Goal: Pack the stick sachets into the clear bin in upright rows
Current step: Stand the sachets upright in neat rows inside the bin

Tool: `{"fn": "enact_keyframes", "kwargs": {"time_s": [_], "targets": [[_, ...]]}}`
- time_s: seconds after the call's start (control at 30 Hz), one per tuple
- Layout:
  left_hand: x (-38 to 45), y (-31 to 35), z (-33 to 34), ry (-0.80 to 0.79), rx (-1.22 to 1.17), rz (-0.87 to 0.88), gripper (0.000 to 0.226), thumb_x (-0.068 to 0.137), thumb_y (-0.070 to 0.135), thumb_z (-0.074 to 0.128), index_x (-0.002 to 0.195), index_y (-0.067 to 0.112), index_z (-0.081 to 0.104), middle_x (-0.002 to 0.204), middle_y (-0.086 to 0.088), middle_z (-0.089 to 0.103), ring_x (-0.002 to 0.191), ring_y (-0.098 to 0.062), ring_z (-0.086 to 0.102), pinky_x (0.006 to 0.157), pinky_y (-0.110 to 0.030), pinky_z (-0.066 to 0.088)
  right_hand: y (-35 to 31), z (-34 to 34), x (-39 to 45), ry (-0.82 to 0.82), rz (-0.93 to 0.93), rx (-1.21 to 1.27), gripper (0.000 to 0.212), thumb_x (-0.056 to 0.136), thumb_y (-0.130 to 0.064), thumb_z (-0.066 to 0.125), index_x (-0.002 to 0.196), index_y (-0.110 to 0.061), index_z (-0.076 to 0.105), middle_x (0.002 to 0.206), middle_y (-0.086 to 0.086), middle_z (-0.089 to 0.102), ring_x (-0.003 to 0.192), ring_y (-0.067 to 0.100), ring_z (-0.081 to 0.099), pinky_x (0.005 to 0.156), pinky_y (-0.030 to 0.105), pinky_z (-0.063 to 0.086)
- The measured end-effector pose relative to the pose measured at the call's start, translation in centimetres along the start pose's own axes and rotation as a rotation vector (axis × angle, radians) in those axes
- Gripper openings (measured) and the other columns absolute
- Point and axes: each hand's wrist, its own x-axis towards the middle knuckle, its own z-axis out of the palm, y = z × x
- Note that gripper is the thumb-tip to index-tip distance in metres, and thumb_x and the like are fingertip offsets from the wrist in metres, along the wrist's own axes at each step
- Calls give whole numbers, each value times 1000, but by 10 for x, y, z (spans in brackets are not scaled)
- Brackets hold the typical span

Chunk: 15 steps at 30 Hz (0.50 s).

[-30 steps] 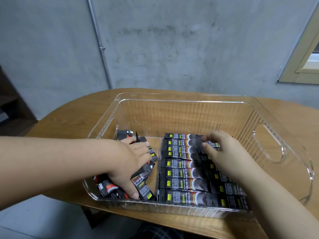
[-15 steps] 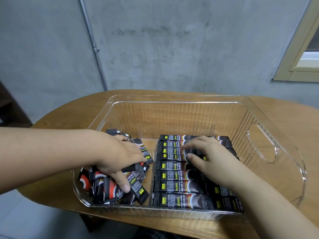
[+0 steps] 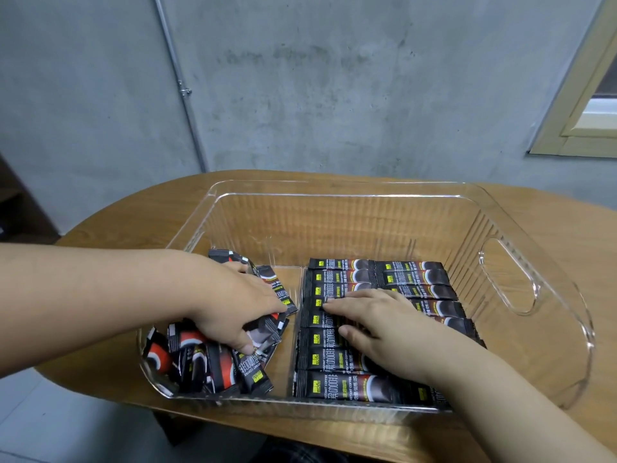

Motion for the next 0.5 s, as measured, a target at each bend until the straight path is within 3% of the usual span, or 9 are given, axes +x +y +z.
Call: {"fn": "enact_keyframes", "kwargs": {"time_s": [0.17, 0.3, 0.4, 0.5], "targets": [[-5, -2, -6, -48, 38, 24, 78, 95, 41, 52, 152, 33, -1, 161, 6, 7, 148, -12, 4, 120, -43, 4, 2, 4, 2, 44, -15, 16, 42, 101, -35, 38, 143, -39, 34, 147, -19, 37, 137, 2, 22, 111, 23, 7], [-12, -4, -3, -58, 56, 75, 69, 100, 32, 40, 151, 39, -7, 160, 16, -6, 146, -6, -8, 120, -42, -4, 4, 3, 3, 141, -7, 55, 39, 98, -38, 42, 138, -38, 43, 137, -16, 47, 130, 4, 34, 113, 24, 19], [-17, -6, 0, -21, 82, 93, 65, 101, 36, 34, 151, 39, -7, 159, 16, -7, 146, -5, -9, 119, -39, -7, 2, -3, 0, 220, 28, 124, 36, 98, -38, 43, 134, -39, 47, 119, -16, 52, 115, 4, 44, 100, 19, 29], [-15, -3, 3, 40, 84, 99, 62, 101, 40, 32, 153, 33, -1, 160, 12, 0, 146, -6, -3, 120, -38, -2, 0, -6, 0, 259, 44, 147, 34, 98, -37, 43, 131, -38, 49, 94, -26, 41, 90, -5, 40, 80, 14, 26]]}}
